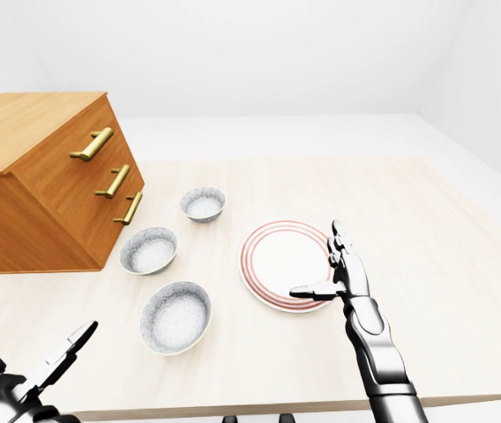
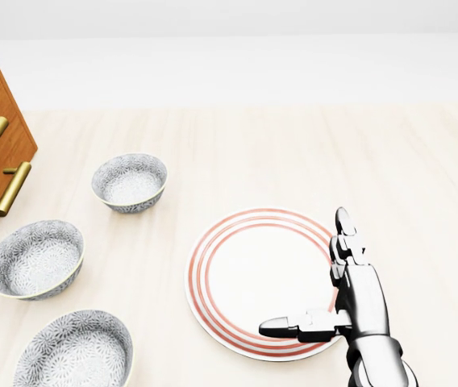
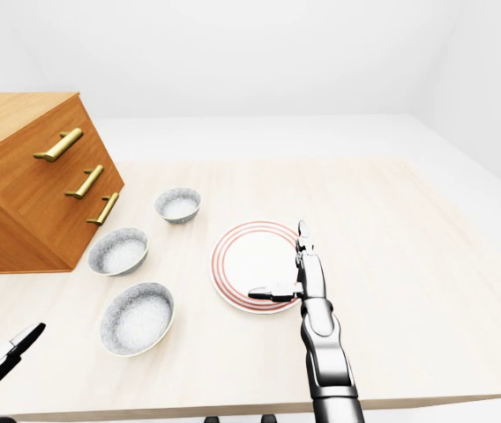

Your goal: Put the bowl at the front on the plate.

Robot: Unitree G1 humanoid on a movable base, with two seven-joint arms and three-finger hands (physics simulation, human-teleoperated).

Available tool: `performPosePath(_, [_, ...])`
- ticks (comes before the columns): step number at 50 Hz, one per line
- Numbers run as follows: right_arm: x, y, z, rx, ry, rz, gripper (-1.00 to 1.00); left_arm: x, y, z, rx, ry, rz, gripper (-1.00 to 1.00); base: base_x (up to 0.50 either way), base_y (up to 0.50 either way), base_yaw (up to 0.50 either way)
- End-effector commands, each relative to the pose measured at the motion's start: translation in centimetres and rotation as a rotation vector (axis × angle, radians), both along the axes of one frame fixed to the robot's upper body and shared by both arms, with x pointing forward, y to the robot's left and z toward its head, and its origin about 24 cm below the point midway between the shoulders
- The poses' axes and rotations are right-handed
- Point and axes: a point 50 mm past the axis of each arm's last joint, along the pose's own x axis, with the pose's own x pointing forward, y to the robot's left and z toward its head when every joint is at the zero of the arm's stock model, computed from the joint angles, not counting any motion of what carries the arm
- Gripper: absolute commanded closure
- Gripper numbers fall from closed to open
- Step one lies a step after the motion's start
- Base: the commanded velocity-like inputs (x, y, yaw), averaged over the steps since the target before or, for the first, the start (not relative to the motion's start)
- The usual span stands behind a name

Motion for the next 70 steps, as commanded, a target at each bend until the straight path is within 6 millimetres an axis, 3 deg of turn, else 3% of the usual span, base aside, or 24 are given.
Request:
performPosePath(1, [-0.1,-0.1,-0.2,0.001,0.000,0.000,-1.00,-0.2,0.0,0.1,0.005,-0.002,0.004,-1.00,0.50,0.00,0.00])
performPosePath(11, [-0.1,-0.1,-0.3,-0.008,0.003,-0.005,-1.00,-0.2,0.0,0.1,0.005,-0.001,0.005,-1.00,0.45,0.00,0.00])
performPosePath(19, [-0.6,0.3,1.2,-0.046,-0.055,0.015,-1.00,-0.3,0.1,0.3,0.009,-0.005,0.002,-1.00,0.00,0.00,0.00])
performPosePath(27, [-0.4,1.7,3.3,-0.063,-0.137,0.019,-1.00,-0.3,0.0,0.3,0.009,-0.008,-0.002,-1.00,0.00,0.00,0.00])
performPosePath(30, [-0.2,2.9,5.7,-0.130,-0.241,0.039,-1.00,-0.2,0.0,0.2,0.005,-0.008,-0.003,-1.00,0.00,0.00,0.00])
performPosePath(35, [-0.2,4.0,8.0,-0.169,-0.345,0.044,-1.00,-0.2,0.0,0.1,0.002,-0.004,-0.004,-1.00,0.00,0.00,0.00])
performPosePath(44, [-0.4,7.1,11.5,-0.428,-0.520,0.132,-1.00,-0.1,0.0,0.1,-0.001,-0.005,-0.006,-1.00,0.00,0.00,0.00])
performPosePath(55, [-0.1,9.3,13.4,-0.722,-0.599,0.147,-1.00,-0.1,0.0,-0.2,-0.010,0.001,-0.009,-1.00,0.00,0.00,0.00])
performPosePath(62, [0.5,10.1,13.4,-0.960,-0.569,0.163,-1.00,-0.1,0.0,-0.2,-0.011,0.003,-0.009,-1.00,0.00,0.00,0.00])
performPosePath(70, [0.9,10.4,13.1,-1.058,-0.530,0.148,-1.00,-0.3,0.0,0.2,0.000,-0.013,-0.007,-1.00,0.00,0.00,0.00])
